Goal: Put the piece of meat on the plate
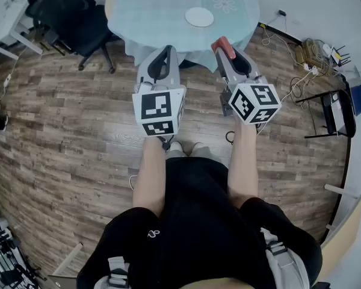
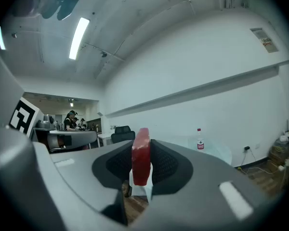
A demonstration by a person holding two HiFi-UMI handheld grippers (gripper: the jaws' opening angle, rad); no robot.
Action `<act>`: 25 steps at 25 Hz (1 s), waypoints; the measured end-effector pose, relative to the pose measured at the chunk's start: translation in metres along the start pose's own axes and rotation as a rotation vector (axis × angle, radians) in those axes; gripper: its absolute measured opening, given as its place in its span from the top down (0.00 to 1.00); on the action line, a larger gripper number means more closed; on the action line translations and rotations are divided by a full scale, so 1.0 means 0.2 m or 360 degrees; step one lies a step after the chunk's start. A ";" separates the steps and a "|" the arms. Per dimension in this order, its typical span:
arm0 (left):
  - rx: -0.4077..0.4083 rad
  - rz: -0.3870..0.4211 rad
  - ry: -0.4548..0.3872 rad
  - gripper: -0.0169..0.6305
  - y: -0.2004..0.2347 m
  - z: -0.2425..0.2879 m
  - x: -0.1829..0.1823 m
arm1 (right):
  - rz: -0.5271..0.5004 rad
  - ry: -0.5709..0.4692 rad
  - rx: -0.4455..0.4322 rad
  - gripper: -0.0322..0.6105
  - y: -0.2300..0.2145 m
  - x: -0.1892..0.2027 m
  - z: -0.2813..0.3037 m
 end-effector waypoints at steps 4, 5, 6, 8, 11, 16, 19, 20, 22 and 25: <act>-0.0028 -0.0041 0.0006 0.98 0.06 -0.02 0.04 | 0.0015 -0.0004 -0.0031 0.79 0.03 0.02 0.01; -0.0029 -0.0055 0.0004 0.98 0.07 -0.01 0.05 | 0.0030 -0.0005 -0.0034 0.79 0.03 0.02 0.01; -0.0024 -0.0068 0.0002 0.98 0.08 -0.01 0.06 | 0.0047 -0.0007 -0.0037 0.79 0.03 0.02 0.02; -0.0002 -0.0085 0.0001 0.98 0.08 0.02 0.06 | 0.0063 -0.0013 -0.0038 0.79 0.03 0.01 0.03; 0.0034 -0.0100 -0.0010 0.98 0.06 0.07 0.07 | 0.0063 -0.0019 -0.0018 0.79 -0.02 -0.01 0.03; 0.0044 -0.0126 -0.0037 0.98 0.07 0.17 0.08 | 0.0059 -0.0007 0.0021 0.79 -0.13 0.00 0.07; 0.0039 -0.0126 -0.0021 0.98 0.08 0.27 0.12 | 0.0092 0.0009 0.0021 0.79 -0.21 0.03 0.15; 0.0031 -0.0115 -0.0017 0.98 0.09 0.30 0.13 | 0.0106 0.0009 0.0009 0.79 -0.24 0.04 0.19; 0.0008 -0.0077 -0.0002 0.98 0.14 0.36 0.15 | 0.0145 0.0000 -0.0014 0.79 -0.28 0.07 0.30; -0.0067 -0.0037 0.0054 0.98 0.30 0.50 0.19 | 0.0192 -0.0026 -0.0015 0.79 -0.35 0.10 0.54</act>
Point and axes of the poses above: the fingertips, and each gripper's own axes: z forward along the fingers, y to its left, x out of its underside, the point moved 4 cm from there along -z, backward along the fingers, and after that the axes turned 14 degrees about x, right-handed, at the moved point
